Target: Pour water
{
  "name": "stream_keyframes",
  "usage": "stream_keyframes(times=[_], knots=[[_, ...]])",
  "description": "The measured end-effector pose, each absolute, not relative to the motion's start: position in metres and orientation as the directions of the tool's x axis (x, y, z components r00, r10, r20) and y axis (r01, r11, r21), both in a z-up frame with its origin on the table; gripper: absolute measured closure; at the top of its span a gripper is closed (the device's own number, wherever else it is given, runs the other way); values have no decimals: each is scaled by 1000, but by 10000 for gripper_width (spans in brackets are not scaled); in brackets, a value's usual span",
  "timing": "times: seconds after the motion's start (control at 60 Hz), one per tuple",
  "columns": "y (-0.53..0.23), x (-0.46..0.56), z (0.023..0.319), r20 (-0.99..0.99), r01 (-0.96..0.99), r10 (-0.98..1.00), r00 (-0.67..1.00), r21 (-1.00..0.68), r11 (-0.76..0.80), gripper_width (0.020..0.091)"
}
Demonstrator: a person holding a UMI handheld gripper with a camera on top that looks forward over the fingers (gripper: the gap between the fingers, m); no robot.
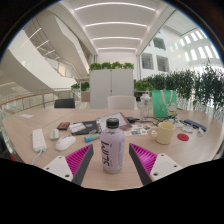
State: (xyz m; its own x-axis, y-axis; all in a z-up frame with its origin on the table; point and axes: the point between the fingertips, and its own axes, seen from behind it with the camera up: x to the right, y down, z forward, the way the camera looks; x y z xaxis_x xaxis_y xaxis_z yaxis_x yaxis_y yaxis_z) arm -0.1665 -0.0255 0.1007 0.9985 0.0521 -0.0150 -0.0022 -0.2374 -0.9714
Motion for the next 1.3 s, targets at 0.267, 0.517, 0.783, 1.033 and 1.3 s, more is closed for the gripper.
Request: stream_keyframes(times=[0.267, 0.517, 0.783, 1.033, 1.3], knots=[[52, -171, 71, 6, 20, 60, 998, -973, -232, 556], [63, -177, 71, -24, -3, 90, 996, -975, -223, 646], [92, -191, 112, -333, -255, 178, 926, -900, -354, 719], [177, -83, 205, -925, -859, 42, 379, -368, -355, 720], [200, 3, 184, -820, -774, -116, -560, 568, -279, 720]])
